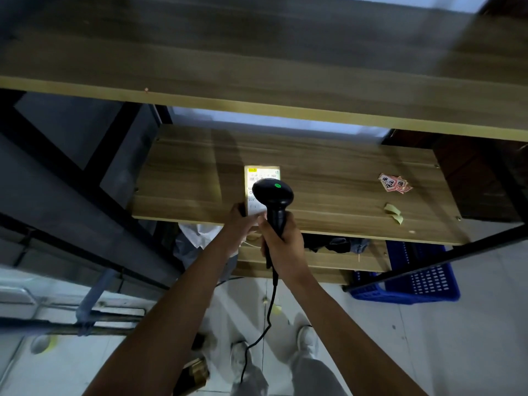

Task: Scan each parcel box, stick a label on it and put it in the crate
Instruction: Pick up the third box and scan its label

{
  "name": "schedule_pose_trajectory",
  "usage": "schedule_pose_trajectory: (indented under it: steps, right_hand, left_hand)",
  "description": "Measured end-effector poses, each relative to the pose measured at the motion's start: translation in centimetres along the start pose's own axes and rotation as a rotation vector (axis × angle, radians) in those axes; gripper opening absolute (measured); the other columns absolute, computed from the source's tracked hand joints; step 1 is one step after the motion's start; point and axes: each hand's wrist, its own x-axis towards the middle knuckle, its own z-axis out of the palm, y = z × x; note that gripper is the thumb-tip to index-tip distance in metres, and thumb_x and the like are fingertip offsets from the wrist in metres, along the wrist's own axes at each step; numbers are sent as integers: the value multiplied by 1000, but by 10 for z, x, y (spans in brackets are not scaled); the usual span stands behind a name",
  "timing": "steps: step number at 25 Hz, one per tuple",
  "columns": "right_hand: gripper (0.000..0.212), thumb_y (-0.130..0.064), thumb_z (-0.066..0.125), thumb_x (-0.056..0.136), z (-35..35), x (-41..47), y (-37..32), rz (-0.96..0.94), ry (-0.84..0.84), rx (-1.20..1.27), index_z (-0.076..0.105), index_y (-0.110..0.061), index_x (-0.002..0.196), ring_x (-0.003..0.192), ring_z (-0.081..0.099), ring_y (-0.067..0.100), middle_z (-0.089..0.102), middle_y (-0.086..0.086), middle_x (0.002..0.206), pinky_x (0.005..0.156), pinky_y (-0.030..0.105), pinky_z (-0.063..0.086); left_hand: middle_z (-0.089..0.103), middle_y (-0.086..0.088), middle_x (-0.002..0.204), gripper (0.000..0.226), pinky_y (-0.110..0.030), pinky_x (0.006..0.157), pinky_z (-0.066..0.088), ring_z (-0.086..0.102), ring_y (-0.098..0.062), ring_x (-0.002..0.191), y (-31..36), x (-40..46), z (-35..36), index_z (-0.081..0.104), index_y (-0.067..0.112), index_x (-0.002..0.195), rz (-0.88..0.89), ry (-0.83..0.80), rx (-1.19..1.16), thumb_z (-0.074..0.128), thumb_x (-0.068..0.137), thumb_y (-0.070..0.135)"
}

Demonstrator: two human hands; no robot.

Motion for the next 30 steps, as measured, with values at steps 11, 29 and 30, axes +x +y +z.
schedule_pose_trajectory:
  steps: [11, 29, 30]
  right_hand:
    - [19, -21, 60, 93, 3, 8, 10, 14, 25, 1, 47, -10, 102, 42, 48, 10, 53, 5, 63, 43, 25, 39]
    - [43, 0, 59, 90, 147, 201, 59, 490, -111, 295, 49, -3, 132, 82, 64, 26, 61, 18, 108, 68, 34, 55]
    - [44, 0, 59, 90, 153, 209, 66, 500, -104, 282, 49, -5, 133, 90, 64, 29, 60, 18, 114, 73, 37, 55]
  left_hand:
    - [62, 1, 81, 24, -22, 68, 53, 65, -2, 62, -7, 0, -11, 53, 7, 107, -67, 12, -114, 65, 86, 7]
    - [68, -13, 116, 46, -32, 67, 61, 69, -29, 100, -33, -46, -151, 60, 6, 119, -33, 458, -360, 75, 75, 4]
    - [68, -14, 116, 48, -30, 65, 60, 69, -29, 100, -37, -46, -155, 59, 5, 121, -29, 457, -362, 74, 76, 3]
